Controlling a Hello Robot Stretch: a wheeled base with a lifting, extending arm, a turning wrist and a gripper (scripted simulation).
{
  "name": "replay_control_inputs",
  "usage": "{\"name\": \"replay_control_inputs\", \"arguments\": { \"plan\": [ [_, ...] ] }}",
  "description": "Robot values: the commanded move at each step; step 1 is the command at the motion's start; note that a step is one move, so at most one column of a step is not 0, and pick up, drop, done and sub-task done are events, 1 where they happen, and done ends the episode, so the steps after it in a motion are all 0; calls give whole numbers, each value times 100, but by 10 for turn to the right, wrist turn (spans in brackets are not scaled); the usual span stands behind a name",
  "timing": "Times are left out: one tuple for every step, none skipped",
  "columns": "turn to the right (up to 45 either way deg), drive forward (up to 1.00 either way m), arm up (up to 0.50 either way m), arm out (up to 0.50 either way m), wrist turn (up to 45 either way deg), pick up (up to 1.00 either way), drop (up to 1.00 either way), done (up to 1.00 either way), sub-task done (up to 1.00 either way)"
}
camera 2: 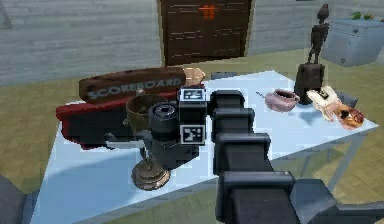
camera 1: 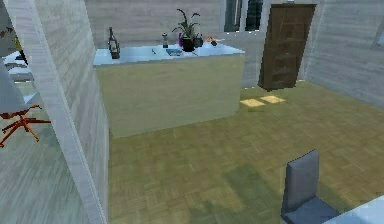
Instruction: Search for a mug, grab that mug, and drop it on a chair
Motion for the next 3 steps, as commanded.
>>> {"name": "replay_control_inputs", "arguments": {
  "plan": [
    [0, 0, -46, 0, 0, 0, 0, 0, 0],
    [0, 0, -50, 0, 0, 0, 0, 0, 0],
    [0, 0, 0, 0, 0, 0, 100, 0, 0]
  ]
}}
